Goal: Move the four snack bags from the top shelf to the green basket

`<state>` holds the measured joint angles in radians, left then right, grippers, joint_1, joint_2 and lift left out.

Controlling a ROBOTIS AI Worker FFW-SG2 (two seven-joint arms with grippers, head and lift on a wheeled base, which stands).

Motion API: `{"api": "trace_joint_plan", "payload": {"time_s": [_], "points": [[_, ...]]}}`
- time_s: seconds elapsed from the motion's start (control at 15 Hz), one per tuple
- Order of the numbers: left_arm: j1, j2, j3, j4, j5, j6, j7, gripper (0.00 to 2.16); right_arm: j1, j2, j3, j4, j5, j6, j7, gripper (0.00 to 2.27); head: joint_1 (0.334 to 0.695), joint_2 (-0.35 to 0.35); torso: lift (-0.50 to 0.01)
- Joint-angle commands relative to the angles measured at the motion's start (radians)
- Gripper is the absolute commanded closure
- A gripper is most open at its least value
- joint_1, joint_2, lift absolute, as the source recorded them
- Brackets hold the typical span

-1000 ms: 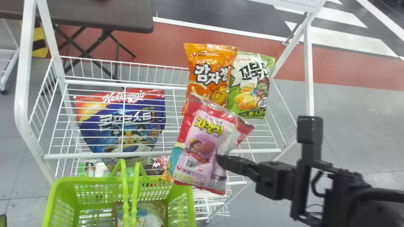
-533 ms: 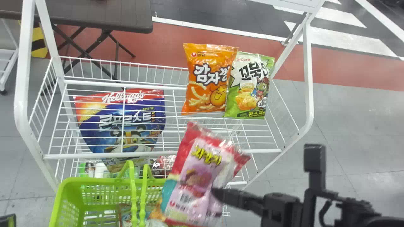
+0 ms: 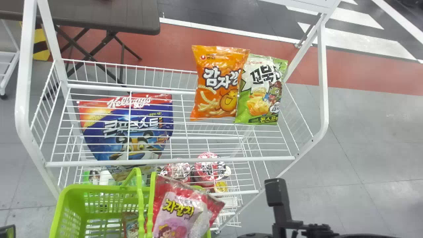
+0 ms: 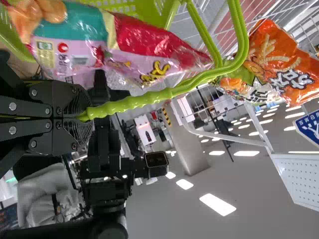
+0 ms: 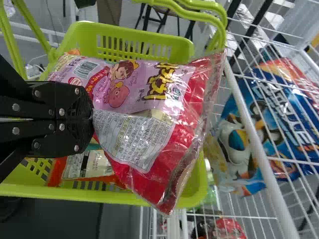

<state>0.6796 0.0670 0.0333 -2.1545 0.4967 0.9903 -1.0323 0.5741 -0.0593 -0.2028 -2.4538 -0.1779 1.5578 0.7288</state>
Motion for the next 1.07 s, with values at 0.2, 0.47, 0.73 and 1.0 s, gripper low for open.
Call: {"api": "trace_joint_plan", "payload": {"time_s": [0.2, 0.47, 0.73, 1.0], "points": [[-0.002, -0.001, -0.012, 0.001, -0.007, 0.0, 0.003, 1.19, -0.083, -0.001, 0.137, 0.102, 0.067, 0.014, -0.025, 1.87, 0.695, -0.35, 0.0], [-0.009, 0.001, -0.01, 0.004, -0.007, 0.003, 0.008, 1.19, -0.106, -0.002, 0.137, 0.121, 0.075, 0.014, -0.045, 0.0, 0.695, -0.312, 0.0], [-0.023, 0.002, -0.004, 0.01, -0.007, 0.006, 0.012, 1.19, -0.082, -0.053, 0.086, 0.124, 0.12, 0.014, -0.026, 0.05, 0.695, -0.339, 0.0], [-0.037, 0.001, -0.01, 0.016, -0.007, 0.006, 0.028, 1.16, -0.019, -0.054, -0.064, 0.081, 0.054, 0.014, 0.078, 0.05, 0.695, -0.35, 0.0]]}}
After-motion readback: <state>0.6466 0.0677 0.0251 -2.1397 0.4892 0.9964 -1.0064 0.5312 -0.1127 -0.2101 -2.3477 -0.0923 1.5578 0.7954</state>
